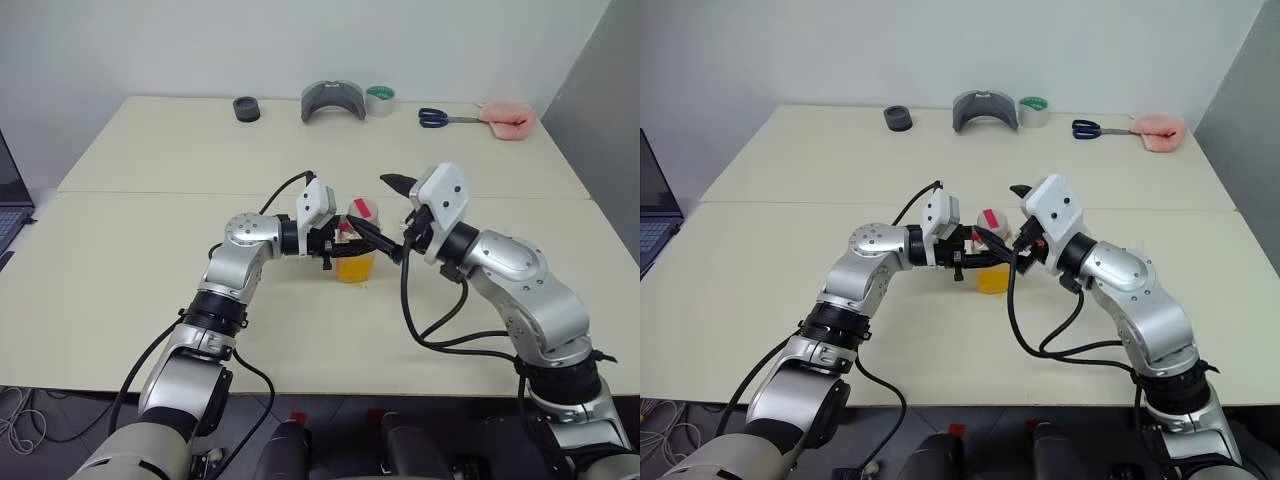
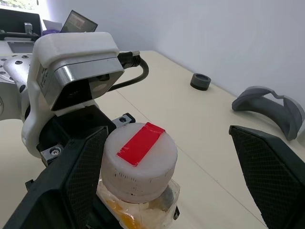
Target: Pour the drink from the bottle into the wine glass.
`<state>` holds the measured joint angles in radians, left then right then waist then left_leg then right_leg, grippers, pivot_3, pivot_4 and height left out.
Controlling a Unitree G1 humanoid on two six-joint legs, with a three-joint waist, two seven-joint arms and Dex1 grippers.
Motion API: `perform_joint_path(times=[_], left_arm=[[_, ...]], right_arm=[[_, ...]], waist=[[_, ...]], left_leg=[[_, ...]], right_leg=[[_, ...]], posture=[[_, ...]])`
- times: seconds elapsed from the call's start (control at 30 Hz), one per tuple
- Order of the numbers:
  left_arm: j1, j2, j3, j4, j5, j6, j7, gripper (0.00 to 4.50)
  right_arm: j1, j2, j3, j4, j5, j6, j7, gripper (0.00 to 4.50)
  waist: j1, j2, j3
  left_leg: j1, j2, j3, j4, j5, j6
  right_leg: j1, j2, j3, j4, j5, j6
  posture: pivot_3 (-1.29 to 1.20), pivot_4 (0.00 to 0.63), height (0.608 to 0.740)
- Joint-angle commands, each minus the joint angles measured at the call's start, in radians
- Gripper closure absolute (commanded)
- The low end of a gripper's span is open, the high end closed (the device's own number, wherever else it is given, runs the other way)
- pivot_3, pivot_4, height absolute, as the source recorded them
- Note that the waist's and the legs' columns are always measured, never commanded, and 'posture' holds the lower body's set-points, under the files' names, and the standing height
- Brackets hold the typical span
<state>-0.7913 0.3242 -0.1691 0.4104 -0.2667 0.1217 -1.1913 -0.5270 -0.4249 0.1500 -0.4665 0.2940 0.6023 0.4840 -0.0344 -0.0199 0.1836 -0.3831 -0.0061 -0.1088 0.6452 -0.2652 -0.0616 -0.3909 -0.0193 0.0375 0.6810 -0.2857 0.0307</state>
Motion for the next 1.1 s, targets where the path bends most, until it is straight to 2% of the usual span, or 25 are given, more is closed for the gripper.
perform_joint_path(times=[0.03, 0.73, 1.1], left_arm=[[-0.019, -0.003, 0.016, -0.039, -0.012, -0.01, -0.003, 2.77], [-0.02, -0.007, 0.016, -0.035, -0.011, -0.012, -0.002, 2.78], [-0.018, -0.007, 0.017, -0.031, -0.01, -0.016, -0.002, 2.78]], right_arm=[[-0.004, -0.013, -0.021, -0.035, -0.005, -0.014, 0.011, 0.17], [0.046, -0.053, -0.099, -0.103, 0.078, 0.079, 0.029, 0.17], [0.055, -0.082, -0.142, -0.179, 0.207, 0.16, 0.067, 0.17]], waist=[[0.0, 0.0, 0.0], [0.0, 0.0, 0.0], [0.0, 0.0, 0.0]], left_leg=[[0.0, 0.0, 0.0, 0.0, 0.0, 0.0], [0.0, 0.0, 0.0, 0.0, 0.0, 0.0], [0.0, 0.0, 0.0, 0.0, 0.0, 0.0]], right_leg=[[0.0, 0.0, 0.0, 0.0, 0.0, 0.0], [0.0, 0.0, 0.0, 0.0, 0.0, 0.0], [0.0, 0.0, 0.0, 0.0, 0.0, 0.0]], posture=[[0.0, 0.15, 0.74], [0.0, 0.15, 0.74], [0.0, 0.15, 0.74]])
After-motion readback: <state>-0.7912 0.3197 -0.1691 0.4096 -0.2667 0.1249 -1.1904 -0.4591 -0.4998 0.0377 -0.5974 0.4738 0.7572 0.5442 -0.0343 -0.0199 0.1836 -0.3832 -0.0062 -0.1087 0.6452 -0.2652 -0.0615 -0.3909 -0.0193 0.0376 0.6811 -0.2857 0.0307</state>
